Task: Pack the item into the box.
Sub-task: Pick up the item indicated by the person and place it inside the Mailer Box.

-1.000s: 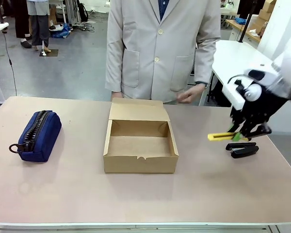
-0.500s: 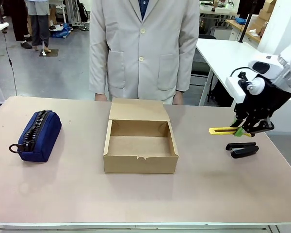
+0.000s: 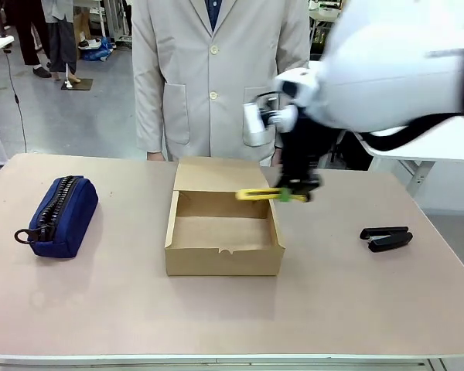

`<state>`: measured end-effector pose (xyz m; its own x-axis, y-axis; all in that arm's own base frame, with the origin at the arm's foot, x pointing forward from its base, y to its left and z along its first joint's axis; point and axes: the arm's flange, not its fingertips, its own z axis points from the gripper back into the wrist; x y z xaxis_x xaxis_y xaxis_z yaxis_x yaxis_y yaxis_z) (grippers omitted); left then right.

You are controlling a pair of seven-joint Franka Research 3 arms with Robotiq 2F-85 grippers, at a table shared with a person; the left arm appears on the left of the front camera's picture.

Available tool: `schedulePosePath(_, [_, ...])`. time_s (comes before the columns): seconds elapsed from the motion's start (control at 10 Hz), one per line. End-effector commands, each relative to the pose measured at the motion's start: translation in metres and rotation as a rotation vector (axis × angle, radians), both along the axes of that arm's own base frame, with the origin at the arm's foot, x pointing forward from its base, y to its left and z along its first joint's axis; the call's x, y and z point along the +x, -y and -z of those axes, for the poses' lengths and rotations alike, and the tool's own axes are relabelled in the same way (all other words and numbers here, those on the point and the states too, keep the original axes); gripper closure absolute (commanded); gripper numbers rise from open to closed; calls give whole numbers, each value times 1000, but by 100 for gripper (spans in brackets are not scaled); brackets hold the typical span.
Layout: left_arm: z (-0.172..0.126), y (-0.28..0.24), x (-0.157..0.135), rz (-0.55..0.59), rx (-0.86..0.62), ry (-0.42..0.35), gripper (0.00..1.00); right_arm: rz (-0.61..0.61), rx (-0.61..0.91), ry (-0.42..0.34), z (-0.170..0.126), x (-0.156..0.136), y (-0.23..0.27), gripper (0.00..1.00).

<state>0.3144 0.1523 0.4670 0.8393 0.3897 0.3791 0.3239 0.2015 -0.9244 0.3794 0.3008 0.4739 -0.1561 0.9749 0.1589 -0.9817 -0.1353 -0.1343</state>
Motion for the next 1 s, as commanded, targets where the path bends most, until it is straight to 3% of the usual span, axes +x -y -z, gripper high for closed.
schedulePosePath(0.0, [-2,1,0,-1,-9,28,0,-10,-17,-12,35,32,-34,73])
schedulePosePath(0.2, [-2,1,0,-1,-9,28,0,54,45,37,84,38,-51,73])
schedulePosePath(0.4, [-2,1,0,-1,-9,28,0,9,62,-44,110,29,-54,73])
schedulePosePath(0.9, [-2,1,0,-1,-9,28,0,13,42,-46,114,27,-48,73])
